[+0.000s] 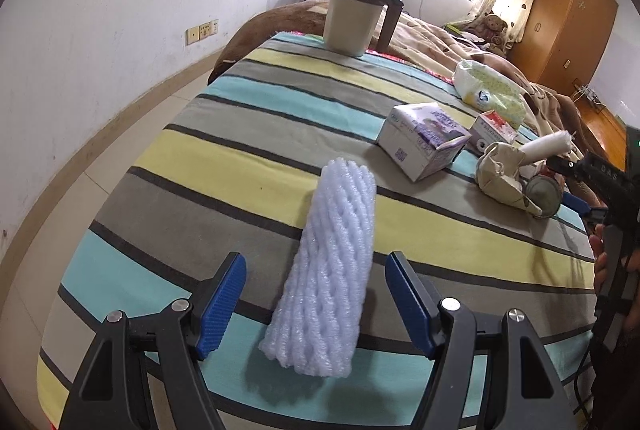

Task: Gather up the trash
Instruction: 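Grasp the white foam net with the left tool while the right tool grasps the red cartoon can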

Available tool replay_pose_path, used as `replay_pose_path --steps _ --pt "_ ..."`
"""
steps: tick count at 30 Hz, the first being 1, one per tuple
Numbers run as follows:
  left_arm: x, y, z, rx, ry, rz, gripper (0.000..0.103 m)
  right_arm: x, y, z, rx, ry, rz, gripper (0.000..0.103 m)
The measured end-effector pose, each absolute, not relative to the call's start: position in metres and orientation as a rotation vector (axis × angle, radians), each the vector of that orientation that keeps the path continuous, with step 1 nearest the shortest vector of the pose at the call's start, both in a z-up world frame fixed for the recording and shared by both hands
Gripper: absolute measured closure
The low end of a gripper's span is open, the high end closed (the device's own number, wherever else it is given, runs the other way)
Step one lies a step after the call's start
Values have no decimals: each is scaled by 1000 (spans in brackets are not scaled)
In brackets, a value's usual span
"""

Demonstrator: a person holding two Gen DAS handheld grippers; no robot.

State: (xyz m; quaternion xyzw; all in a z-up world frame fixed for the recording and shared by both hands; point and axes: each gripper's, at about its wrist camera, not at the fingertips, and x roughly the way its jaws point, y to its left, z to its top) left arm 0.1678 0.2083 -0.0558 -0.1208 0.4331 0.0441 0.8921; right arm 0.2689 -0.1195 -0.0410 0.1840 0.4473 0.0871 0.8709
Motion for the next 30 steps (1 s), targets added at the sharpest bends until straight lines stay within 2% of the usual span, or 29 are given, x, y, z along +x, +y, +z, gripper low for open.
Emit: replay_pose_path --steps 16,17,20,22,24,27,30 --pt "169 202 -57 -236 908 93 32 249 -107 -46 244 966 175 21" --pt "169 201 -57 -236 908 91 33 247 -108 -46 233 968 173 21" --pt "170 198 -57 -227 911 92 43 242 -106 -45 204 962 180 31" --pt "169 196 -56 -228 911 89 53 239 -106 -45 184 961 181 42" --pt "170 195 -56 -236 913 73 63 236 -106 -45 174 957 184 48" --pt "170 193 -56 -255 915 53 72 231 -105 -44 150 948 183 48" --pt "169 188 -56 -268 913 38 74 226 -107 -45 155 941 196 48"
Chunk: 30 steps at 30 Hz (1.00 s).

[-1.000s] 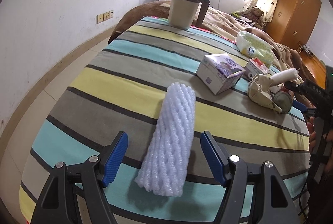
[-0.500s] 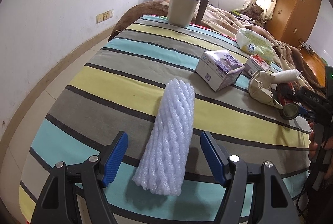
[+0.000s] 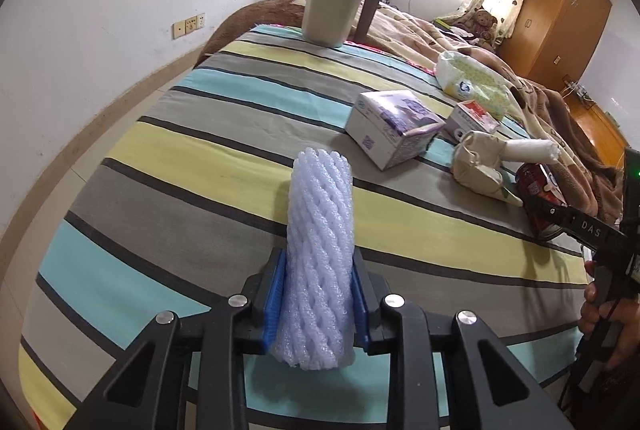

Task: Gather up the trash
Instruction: 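Grasp the white foam net with the left tool while the right tool grasps the red cartoon can, then carry the foam net and red can over the wastebasket with both tools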

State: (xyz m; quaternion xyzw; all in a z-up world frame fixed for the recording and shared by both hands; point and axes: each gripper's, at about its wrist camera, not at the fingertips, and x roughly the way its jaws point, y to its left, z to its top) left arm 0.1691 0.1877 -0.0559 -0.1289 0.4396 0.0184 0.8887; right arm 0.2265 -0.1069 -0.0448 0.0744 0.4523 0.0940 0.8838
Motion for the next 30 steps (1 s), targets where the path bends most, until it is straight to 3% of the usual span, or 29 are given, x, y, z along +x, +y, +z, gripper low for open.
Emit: replay_pose_path --steps 30 --pt "144 81 -14 -234 819 -194 75 153 -156 -19 233 818 162 49"
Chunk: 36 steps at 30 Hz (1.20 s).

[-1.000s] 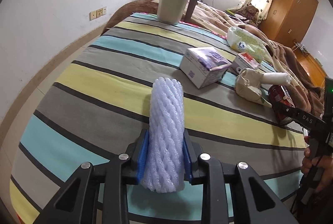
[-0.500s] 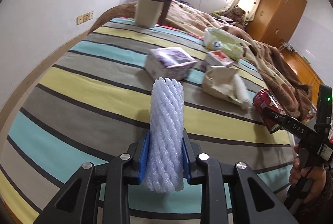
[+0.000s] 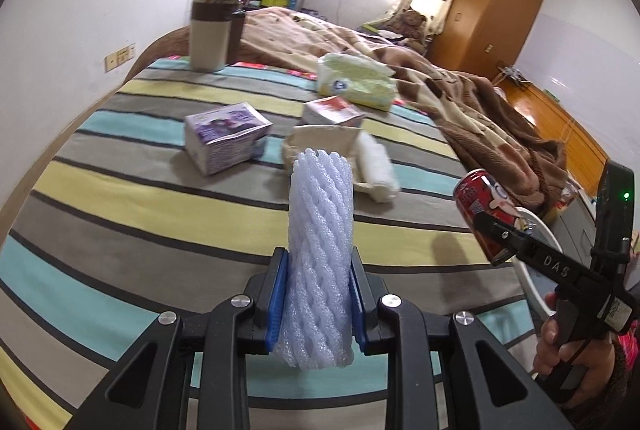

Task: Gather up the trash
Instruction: 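Carry the foam net and red can over the wastebasket with both tools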

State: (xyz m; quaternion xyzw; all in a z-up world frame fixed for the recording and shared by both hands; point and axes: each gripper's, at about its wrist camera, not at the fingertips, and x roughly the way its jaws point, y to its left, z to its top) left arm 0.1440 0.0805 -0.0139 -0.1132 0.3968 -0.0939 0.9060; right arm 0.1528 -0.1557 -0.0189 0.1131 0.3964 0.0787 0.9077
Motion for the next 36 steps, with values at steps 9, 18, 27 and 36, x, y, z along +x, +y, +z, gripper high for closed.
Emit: replay_pose_path --steps 9,18,27,36 --pt "135 37 2 -211 790 -273 75 129 -182 -6 241 762 120 49" --pt "131 -16 14 -157 774 -363 75 111 -219 5 272 713 51 49" --pt "133 -72 21 -115 772 -472 75 102 -254 2 300 703 -36 49" --pt "144 -128 23 -85 786 -583 75 96 -291 -1 327 701 -140 49"
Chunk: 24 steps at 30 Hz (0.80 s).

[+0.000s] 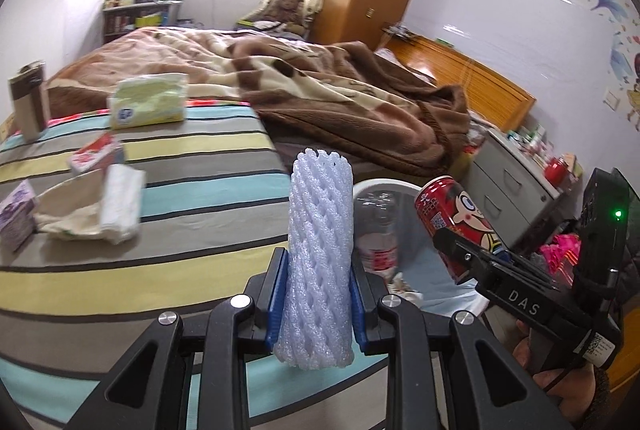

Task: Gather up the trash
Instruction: 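Carry the foam net and red can over the wastebasket with both tools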

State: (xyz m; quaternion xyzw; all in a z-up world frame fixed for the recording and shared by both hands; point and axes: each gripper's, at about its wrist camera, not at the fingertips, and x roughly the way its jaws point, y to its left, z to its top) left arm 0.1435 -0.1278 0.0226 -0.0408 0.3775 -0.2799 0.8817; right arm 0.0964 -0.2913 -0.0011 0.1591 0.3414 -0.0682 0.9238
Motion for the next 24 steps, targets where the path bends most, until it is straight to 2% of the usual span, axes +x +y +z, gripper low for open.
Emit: replay_pose_path --steps 24 --pt "152 -233 1 1 854 -730 75 84 -350 -28 394 758 -270 49"
